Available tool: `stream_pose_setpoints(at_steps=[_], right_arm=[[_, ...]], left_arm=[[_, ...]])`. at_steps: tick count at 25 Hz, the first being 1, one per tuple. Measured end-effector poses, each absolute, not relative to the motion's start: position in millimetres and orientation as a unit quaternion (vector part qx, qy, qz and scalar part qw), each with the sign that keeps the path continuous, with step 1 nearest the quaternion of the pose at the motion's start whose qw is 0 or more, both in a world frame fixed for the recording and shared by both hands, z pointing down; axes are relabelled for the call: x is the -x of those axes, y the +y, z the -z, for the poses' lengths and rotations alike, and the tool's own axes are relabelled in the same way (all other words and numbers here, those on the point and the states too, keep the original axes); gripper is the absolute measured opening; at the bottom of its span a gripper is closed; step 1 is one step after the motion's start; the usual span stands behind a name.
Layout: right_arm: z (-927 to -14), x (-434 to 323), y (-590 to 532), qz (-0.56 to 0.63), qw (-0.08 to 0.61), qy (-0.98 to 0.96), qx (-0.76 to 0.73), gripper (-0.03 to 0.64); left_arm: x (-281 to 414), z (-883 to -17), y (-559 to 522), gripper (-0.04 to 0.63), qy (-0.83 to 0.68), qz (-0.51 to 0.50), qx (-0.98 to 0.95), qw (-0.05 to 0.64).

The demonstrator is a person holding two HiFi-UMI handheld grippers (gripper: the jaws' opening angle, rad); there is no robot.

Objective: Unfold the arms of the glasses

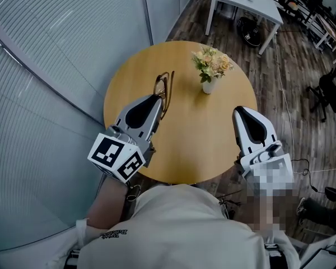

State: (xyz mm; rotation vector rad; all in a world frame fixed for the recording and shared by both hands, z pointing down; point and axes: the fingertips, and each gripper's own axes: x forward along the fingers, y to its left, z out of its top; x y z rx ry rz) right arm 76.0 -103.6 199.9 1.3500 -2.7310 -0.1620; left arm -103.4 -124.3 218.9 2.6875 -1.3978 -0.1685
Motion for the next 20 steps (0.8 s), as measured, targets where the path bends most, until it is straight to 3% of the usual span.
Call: stream_pose_setpoints(at_steps=[11,20], right_arm=[[-189.5,-63.0,-108.9,0.049,0.009,-0.904,-0.425,0.035],[-136.9,-8.3,-106.5,0.128,-0.021,-0.93,-0.345,0.037]], left_arm=[[91.6,-230.8,-122.6,0.043,-0.451,0.043,-0.89,0.056],[81.0,-227.3,-119.2,0.043,-0.447,0.016,-0.894,0.02]])
